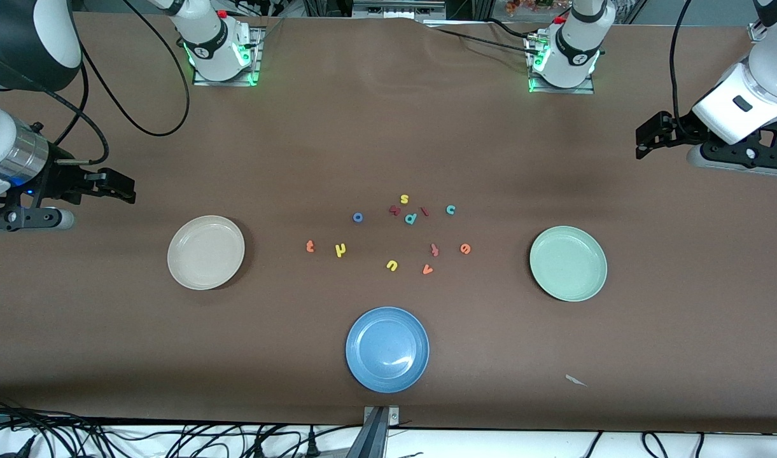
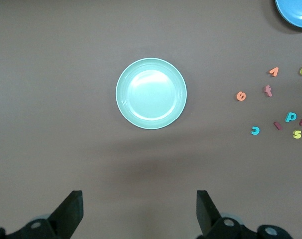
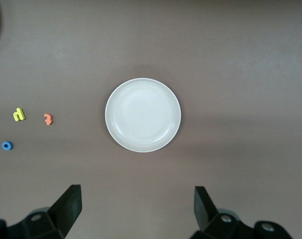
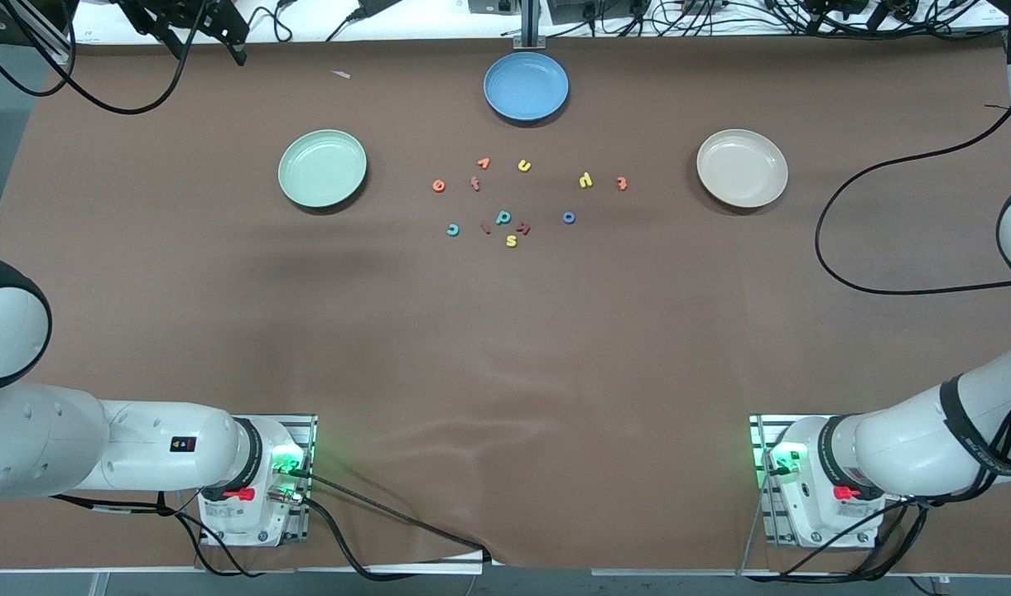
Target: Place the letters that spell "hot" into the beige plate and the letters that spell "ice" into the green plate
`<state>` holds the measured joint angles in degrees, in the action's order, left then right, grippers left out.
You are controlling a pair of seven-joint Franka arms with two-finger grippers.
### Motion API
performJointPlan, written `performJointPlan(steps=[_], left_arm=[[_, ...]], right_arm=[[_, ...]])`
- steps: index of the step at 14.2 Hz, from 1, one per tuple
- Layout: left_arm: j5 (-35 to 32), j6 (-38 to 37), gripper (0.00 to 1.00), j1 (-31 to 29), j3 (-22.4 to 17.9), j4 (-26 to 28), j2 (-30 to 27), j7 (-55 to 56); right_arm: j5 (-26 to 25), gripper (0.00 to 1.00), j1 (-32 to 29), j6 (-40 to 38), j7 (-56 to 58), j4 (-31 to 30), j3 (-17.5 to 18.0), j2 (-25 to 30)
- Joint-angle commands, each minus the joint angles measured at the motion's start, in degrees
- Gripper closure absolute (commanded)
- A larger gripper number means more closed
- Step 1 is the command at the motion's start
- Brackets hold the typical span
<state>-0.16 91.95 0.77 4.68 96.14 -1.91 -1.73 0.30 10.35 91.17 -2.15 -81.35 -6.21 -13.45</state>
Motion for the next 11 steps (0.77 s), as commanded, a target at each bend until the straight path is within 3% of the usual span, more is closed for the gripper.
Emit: performJointPlan(steps=[1, 11], left_arm=[[0.86, -0.98, 0.0, -0.07, -0.02, -0.6, -0.11, -1.26], [0.77, -0.89, 0.0, 0.02, -0.11, -0.95, 1.03, -1.34]], right_arm=[[0.32, 0.0, 0.02, 0.85, -0.57, -1.18, -0.12, 0.71], [0.32, 0.0, 0.02, 0.85, -0.57, -1.18, -0.12, 0.71]])
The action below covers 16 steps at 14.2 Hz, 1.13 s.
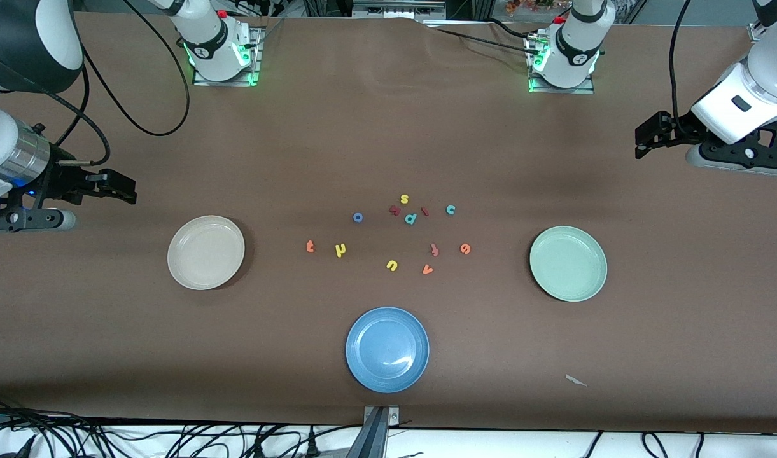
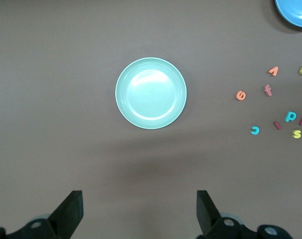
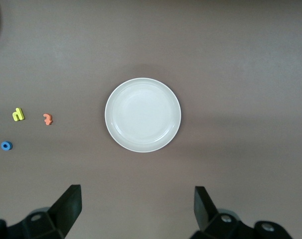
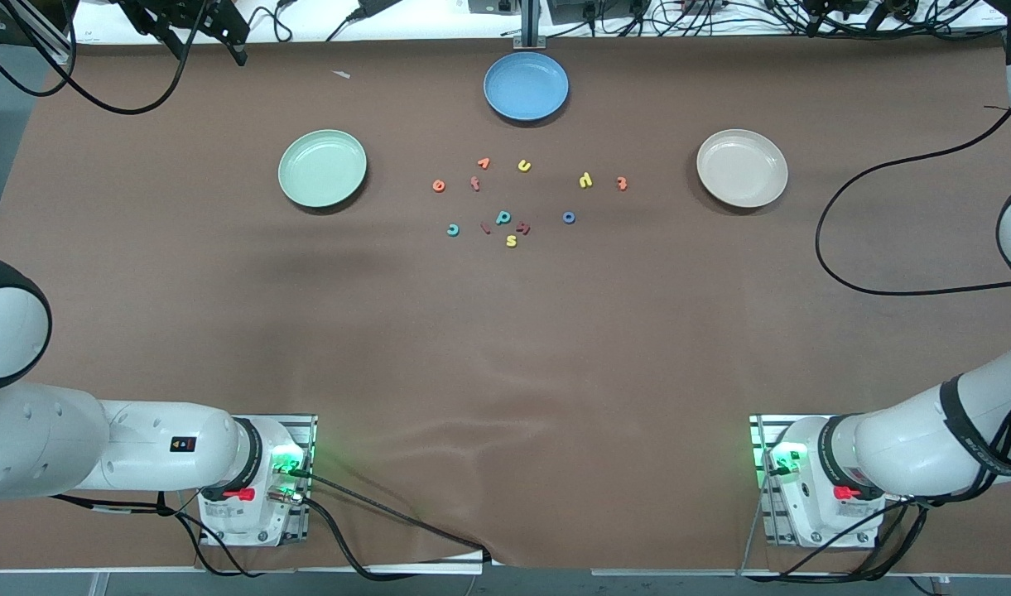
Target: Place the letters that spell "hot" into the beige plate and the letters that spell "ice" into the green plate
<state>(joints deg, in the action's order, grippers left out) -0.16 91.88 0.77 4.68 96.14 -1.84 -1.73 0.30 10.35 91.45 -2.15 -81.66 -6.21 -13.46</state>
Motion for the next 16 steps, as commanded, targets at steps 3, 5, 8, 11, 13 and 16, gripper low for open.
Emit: performJointPlan(steps=[3, 5, 8, 11, 13, 16], left_arm=[[0.77, -0.74, 0.0, 0.63, -0.02, -1.75, 5.16, -1.17], [1.56, -0.74, 0.0, 0.72, 0.68, -1.84, 7.45, -1.17], [1.74, -0.12, 0.0, 5.44, 0.86, -2.45, 14.73, -0.9], [1.74, -0.12, 0.0, 11.26, 0.86, -12.34, 26.4, -0.82], [1.83, 0.57, 0.0, 13.63, 0.86, -19.03, 34.05, -0.9], [1.83, 8.02, 0.0, 15.83, 0.95, -21.53, 39.35, -1.78]], right_arm=[[0.32, 0.0, 0.02, 0.66, -0.57, -0.96, -0.11, 0.71], [0.32, 0.0, 0.02, 0.75, -0.57, -0.96, -0.11, 0.71], [0.32, 0.0, 0.11, 1.54, -0.92, -1.74, -0.03, 0.71], [0.4, 0.0, 1.33, 3.99, -3.55, -4.29, 0.32, 0.71], [0.41, 0.0, 1.95, 6.8, -5.48, -6.92, 0.59, 0.71], [0.58, 0.0, 4.93, 11.9, -10.49, -11.14, 0.76, 0.71]])
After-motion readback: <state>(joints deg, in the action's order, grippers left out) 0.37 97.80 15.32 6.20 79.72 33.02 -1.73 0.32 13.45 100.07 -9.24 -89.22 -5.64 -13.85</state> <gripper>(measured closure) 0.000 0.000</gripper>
